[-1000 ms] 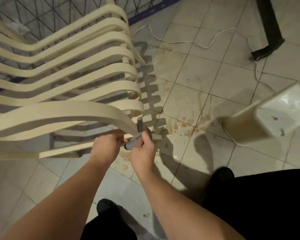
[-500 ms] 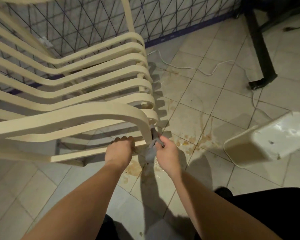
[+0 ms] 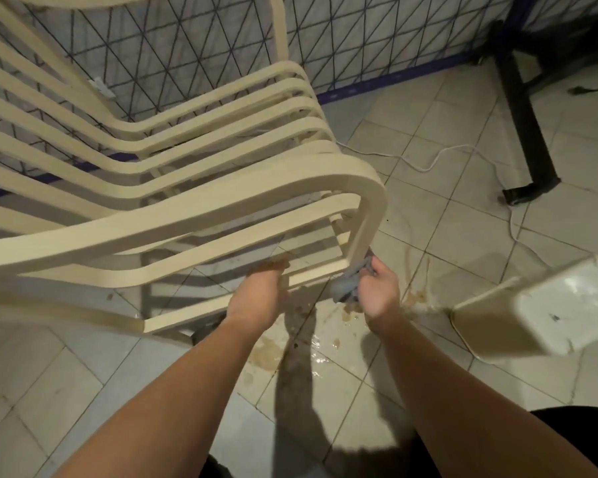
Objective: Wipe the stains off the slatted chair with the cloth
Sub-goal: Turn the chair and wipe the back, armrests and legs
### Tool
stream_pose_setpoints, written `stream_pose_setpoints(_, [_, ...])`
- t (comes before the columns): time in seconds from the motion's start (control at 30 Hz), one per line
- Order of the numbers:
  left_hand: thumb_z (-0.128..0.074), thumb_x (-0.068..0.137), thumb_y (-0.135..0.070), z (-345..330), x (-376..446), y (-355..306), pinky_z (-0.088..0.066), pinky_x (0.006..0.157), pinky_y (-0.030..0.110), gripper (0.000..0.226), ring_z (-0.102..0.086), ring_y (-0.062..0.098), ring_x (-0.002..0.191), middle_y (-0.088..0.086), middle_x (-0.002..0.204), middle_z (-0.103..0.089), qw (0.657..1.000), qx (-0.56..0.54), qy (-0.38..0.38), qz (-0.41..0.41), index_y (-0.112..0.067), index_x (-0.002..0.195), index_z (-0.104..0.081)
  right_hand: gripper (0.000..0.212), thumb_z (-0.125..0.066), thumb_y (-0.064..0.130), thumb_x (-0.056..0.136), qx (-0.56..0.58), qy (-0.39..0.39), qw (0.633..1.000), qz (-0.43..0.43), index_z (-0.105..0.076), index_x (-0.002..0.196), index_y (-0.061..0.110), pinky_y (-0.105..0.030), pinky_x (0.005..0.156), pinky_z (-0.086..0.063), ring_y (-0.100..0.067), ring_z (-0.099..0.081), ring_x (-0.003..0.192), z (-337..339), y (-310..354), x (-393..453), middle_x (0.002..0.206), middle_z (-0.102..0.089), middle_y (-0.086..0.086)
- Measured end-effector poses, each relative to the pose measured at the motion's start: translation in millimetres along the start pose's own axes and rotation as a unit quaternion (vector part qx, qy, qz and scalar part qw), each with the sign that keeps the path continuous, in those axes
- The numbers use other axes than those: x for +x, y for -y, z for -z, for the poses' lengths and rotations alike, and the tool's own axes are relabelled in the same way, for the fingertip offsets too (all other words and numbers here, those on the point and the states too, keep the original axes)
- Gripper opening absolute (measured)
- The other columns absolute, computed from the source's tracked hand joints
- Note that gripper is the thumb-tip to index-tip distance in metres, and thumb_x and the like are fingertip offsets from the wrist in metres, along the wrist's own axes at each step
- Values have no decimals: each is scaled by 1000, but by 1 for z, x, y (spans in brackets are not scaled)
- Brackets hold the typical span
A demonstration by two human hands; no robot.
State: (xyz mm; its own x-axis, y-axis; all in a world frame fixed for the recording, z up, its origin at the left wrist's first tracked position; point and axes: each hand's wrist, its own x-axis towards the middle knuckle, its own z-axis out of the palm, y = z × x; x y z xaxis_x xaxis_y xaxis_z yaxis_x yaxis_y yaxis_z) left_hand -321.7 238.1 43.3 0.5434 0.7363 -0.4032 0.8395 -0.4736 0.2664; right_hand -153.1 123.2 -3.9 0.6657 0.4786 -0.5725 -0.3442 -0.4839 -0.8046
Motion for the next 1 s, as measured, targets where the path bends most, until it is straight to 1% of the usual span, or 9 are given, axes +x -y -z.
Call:
stream_pose_setpoints(0.07, [-64, 95, -14, 0, -22, 29, -51, 99, 38, 53, -59, 26, 119, 5, 134, -61, 998, 50, -33, 13, -30, 144, -49, 21, -42, 1, 95, 61, -5, 997, -44, -55, 109, -6, -25, 77, -49, -27, -56, 86, -18, -12, -4, 98, -59, -14])
stream_pose_setpoints(0.13, [-62, 94, -6, -1, -44, 52, -43, 112, 39, 62, -47, 27, 135, 5, 150, -48, 996, 55, -55, 37, -29, 149, -43, 27, -42, 6, 97, 118, -30, 989, -89, -57, 118, 1, -33, 92, -53, -27, -63, 99, -40, -13, -12, 114, -64, -14])
stream_pose_setpoints(0.33, [-48, 96, -2, -10, -76, 75, -34, 120, 40, 78, -23, 25, 153, -1, 170, -9, 996, 32, -7, 85, -33, 161, -18, 35, -36, -3, 100, 117, 79, 983, -119, -54, 125, 13, -19, 59, -44, -14, -56, 76, -92, 4, -77, 99, -61, -7])
stream_pose_setpoints(0.43, [-46, 92, 0, -6, -73, 71, -34, 118, 41, 82, -22, 25, 154, 1, 170, -9, 995, 26, 11, 95, -32, 161, -17, 34, -36, 0, 102, 127, 154, 971, -133, -51, 131, 8, -25, 75, -55, -17, -62, 90, -102, 1, -90, 115, -62, -9])
stream_pose_setpoints(0.57, [-42, 84, 6, 1, -67, 68, -35, 116, 41, 92, -20, 30, 154, 3, 170, -2, 991, 67, 70, 93, -30, 163, -9, 31, -41, 0, 99, 153, -1, 979, -131, -51, 128, -3, -34, 76, -50, -34, -59, 91, -76, 15, -62, 120, -60, -25])
stream_pose_setpoints(0.63, [-42, 82, 5, 5, -64, 68, -36, 116, 43, 95, -17, 32, 154, 3, 171, 1, 987, 83, 101, 93, -30, 163, -5, 33, -44, 2, 97, 143, -58, 981, -117, -52, 127, -8, -27, 64, -47, -28, -53, 85, -65, 26, -52, 125, -58, -29])
stream_pose_setpoints(0.77, [-47, 88, -6, 15, -56, 64, -44, 104, 39, 85, -40, 35, 140, 8, 169, -11, 976, 159, 130, 76, -27, 162, -11, 22, -37, 1, 101, 65, 10, 983, -169, -56, 106, -7, -32, 94, -45, -27, -55, 107, -86, 37, -81, 101, -58, -22])
stream_pose_setpoints(0.9, [-52, 95, -22, 22, -49, 63, -49, 93, 38, 56, -59, 32, 117, 11, 149, -51, 981, 146, 84, 93, -26, 151, -45, 47, -36, -1, 100, 147, 86, 974, -150, -40, 147, 6, -32, 92, -48, -22, -59, 104, -95, 9, -88, 120, -58, -6])
stream_pose_setpoints(1.0, [-52, 93, -17, 20, -48, 60, -54, 75, 35, 39, -62, 30, 86, 13, 115, -70, 988, 80, 12, 131, -24, 129, -67, 51, -35, -1, 101, 161, 22, 976, -142, -35, 152, 9, -31, 97, -48, -23, -55, 110, -68, -6, -61, 131, -53, -6])
